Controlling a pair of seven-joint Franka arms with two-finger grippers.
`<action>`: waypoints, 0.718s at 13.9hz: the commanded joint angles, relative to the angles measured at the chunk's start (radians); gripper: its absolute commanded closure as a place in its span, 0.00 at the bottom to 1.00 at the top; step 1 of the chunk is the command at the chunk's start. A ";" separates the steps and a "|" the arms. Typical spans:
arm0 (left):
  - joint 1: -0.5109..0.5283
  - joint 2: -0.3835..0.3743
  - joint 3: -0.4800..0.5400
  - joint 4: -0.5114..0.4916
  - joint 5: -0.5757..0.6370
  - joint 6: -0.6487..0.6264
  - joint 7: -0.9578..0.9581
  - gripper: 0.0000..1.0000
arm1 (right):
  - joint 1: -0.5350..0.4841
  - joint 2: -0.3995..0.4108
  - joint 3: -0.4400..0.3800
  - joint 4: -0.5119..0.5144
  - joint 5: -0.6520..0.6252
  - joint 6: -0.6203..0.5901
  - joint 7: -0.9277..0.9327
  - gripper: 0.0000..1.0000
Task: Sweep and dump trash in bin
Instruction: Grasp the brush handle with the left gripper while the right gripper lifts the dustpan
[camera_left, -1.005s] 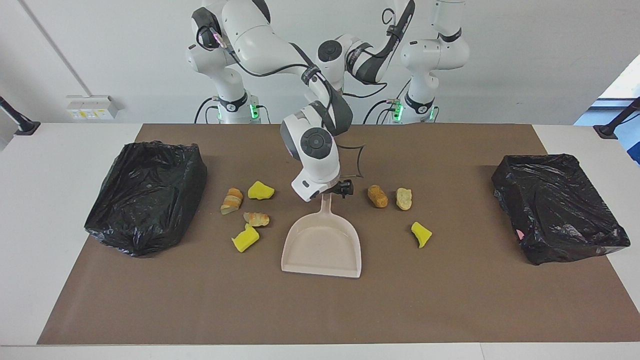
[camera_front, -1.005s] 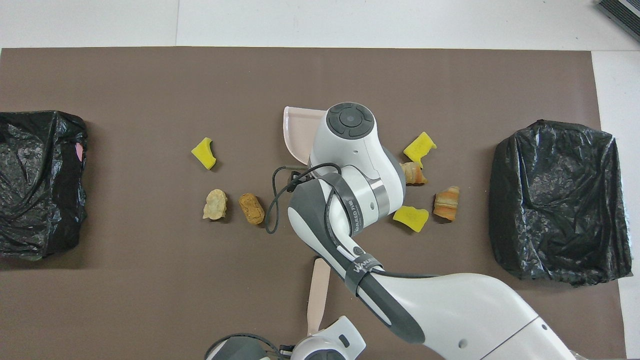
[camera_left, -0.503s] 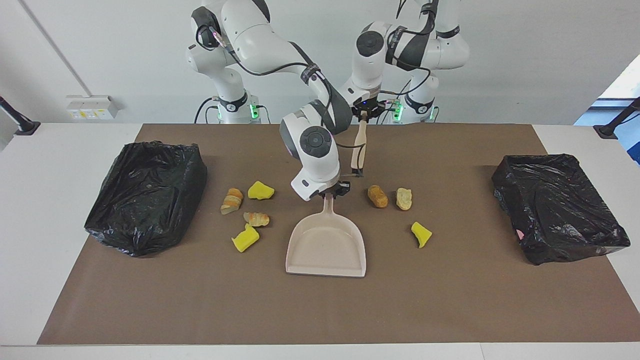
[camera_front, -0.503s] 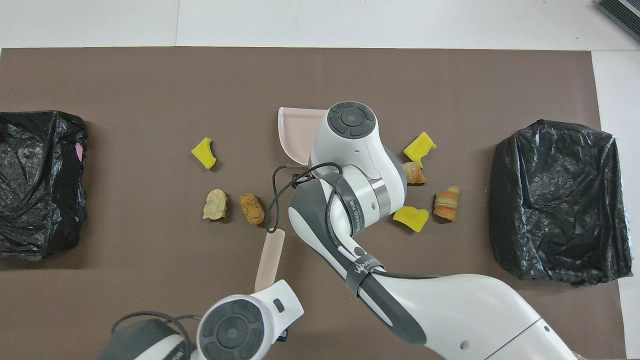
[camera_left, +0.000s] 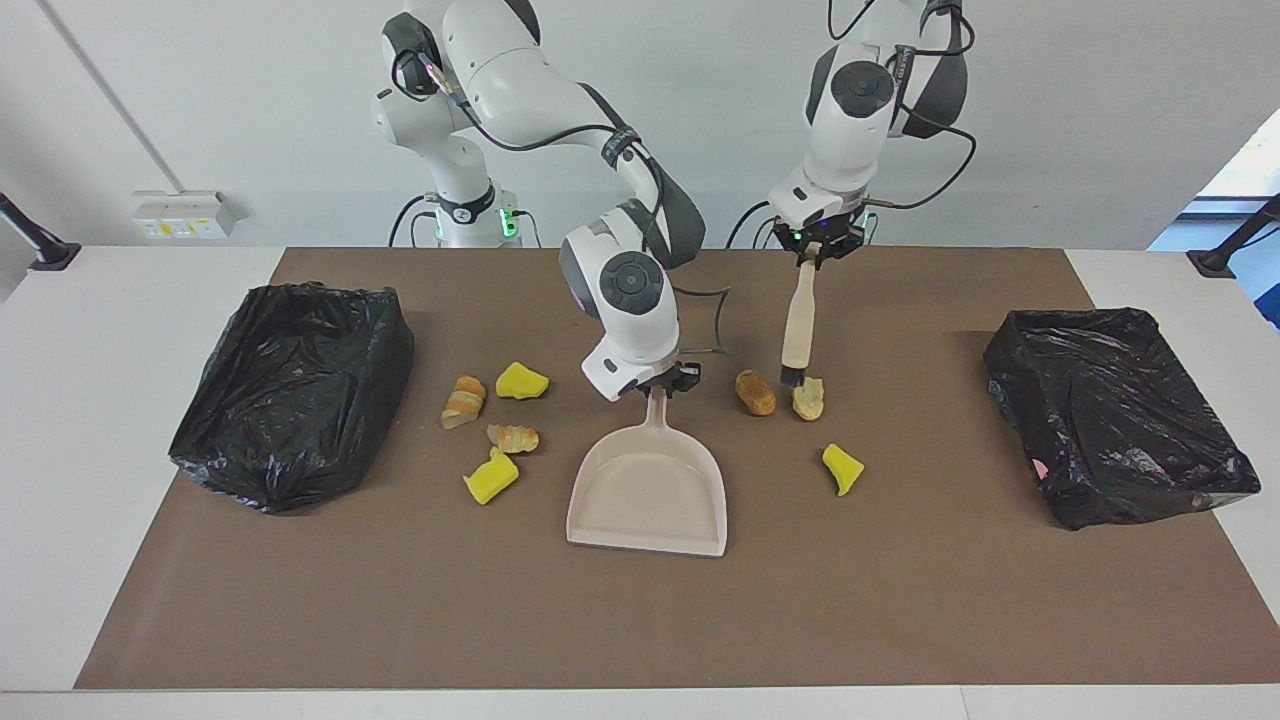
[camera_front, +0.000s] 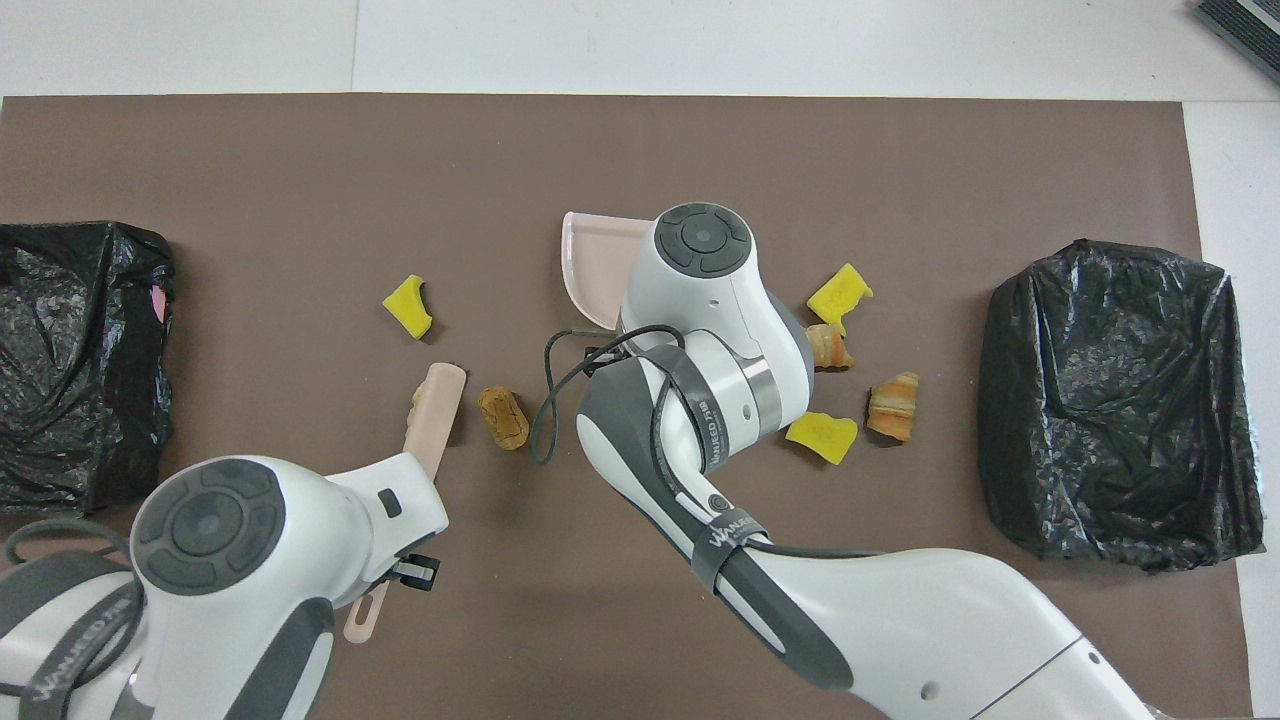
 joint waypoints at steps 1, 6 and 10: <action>0.005 0.153 0.075 0.141 0.074 0.004 0.083 1.00 | -0.001 -0.035 -0.002 -0.020 -0.005 0.000 0.011 1.00; 0.007 0.276 0.193 0.230 0.150 0.088 0.287 1.00 | -0.021 -0.120 -0.014 -0.023 -0.020 -0.090 -0.112 1.00; 0.011 0.419 0.218 0.325 0.201 0.113 0.304 1.00 | -0.108 -0.217 -0.017 -0.020 -0.043 -0.237 -0.306 1.00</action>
